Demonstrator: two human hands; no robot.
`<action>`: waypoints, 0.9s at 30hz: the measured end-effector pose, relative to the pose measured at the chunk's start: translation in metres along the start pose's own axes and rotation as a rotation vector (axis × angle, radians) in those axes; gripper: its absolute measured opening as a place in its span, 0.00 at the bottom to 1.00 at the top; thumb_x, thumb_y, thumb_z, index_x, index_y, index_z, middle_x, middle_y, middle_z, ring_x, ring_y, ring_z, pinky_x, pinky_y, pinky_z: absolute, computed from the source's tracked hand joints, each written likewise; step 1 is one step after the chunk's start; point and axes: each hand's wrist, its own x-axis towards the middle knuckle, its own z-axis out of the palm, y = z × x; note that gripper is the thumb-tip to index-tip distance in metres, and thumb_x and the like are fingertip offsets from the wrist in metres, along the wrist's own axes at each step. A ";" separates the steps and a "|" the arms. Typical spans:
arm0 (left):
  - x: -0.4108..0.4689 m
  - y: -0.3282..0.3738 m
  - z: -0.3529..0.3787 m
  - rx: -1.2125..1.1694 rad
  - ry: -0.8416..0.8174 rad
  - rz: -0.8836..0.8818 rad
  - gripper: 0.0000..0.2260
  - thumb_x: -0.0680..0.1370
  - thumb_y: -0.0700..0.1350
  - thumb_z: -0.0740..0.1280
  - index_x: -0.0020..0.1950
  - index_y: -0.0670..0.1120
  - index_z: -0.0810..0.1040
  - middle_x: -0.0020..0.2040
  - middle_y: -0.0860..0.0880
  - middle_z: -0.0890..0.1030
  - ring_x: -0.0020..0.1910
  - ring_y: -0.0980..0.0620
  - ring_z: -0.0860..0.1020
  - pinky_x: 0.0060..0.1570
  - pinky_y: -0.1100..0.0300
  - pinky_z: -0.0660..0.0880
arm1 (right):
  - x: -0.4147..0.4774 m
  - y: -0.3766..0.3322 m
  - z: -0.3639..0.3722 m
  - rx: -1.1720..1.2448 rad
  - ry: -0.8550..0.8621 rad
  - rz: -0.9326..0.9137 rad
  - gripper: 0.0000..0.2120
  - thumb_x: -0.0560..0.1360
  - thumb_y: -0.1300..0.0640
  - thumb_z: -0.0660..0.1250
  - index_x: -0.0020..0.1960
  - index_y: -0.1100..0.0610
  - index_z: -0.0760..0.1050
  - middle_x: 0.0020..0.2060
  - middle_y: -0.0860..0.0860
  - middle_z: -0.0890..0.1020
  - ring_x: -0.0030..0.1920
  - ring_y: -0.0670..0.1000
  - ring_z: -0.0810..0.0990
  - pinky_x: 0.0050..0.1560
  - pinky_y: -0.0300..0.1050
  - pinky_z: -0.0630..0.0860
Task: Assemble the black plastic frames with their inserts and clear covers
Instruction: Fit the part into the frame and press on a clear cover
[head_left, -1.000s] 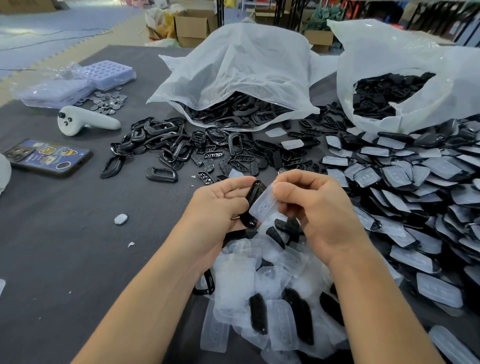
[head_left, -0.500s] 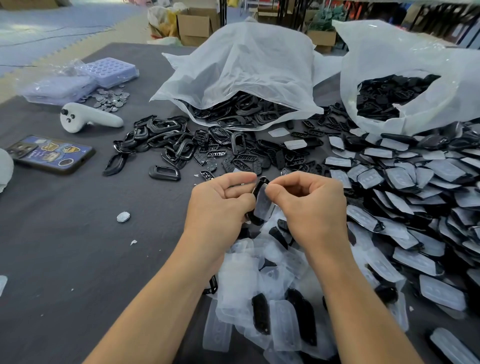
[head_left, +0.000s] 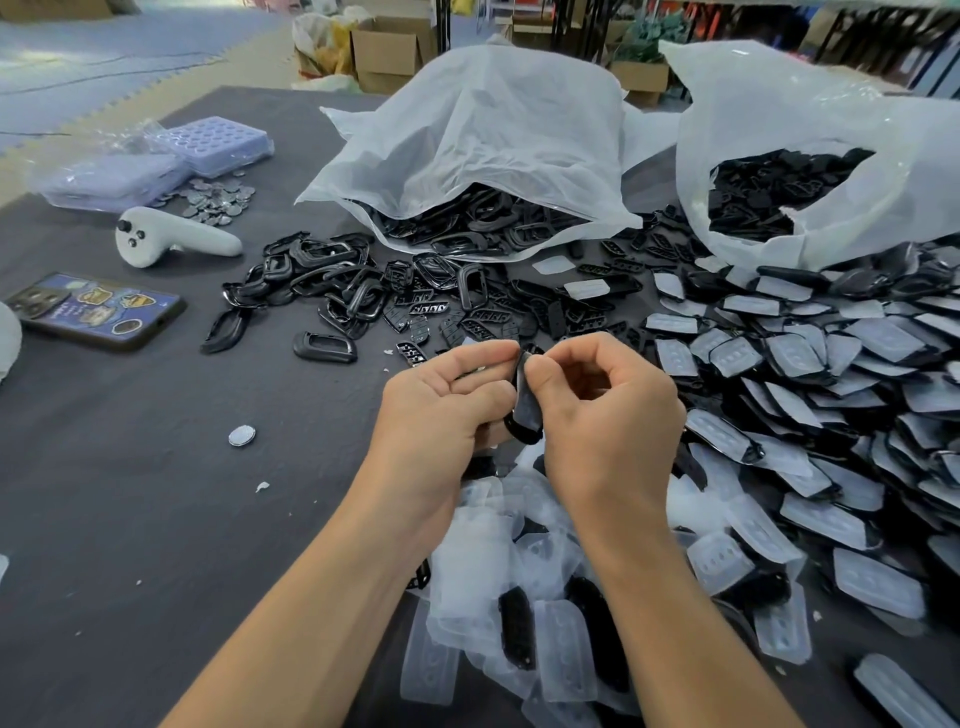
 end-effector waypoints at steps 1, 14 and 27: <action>0.000 0.000 0.000 0.000 0.003 0.002 0.14 0.78 0.29 0.68 0.56 0.45 0.85 0.49 0.47 0.89 0.38 0.55 0.84 0.34 0.66 0.78 | 0.000 0.000 0.000 -0.011 0.004 -0.016 0.07 0.74 0.54 0.76 0.39 0.49 0.80 0.30 0.42 0.81 0.34 0.46 0.81 0.39 0.43 0.78; 0.000 -0.002 0.000 0.046 0.130 0.068 0.18 0.73 0.27 0.73 0.54 0.49 0.85 0.43 0.48 0.89 0.37 0.54 0.83 0.35 0.66 0.77 | 0.010 0.006 -0.002 0.395 -0.286 0.240 0.04 0.69 0.52 0.73 0.39 0.51 0.83 0.29 0.49 0.82 0.30 0.48 0.77 0.31 0.41 0.72; 0.007 0.003 -0.010 0.257 0.191 0.072 0.10 0.66 0.47 0.77 0.45 0.47 0.88 0.40 0.45 0.88 0.37 0.47 0.86 0.47 0.48 0.85 | 0.006 0.006 -0.002 0.273 -0.348 0.144 0.04 0.73 0.58 0.75 0.40 0.52 0.84 0.30 0.52 0.84 0.31 0.52 0.80 0.34 0.53 0.77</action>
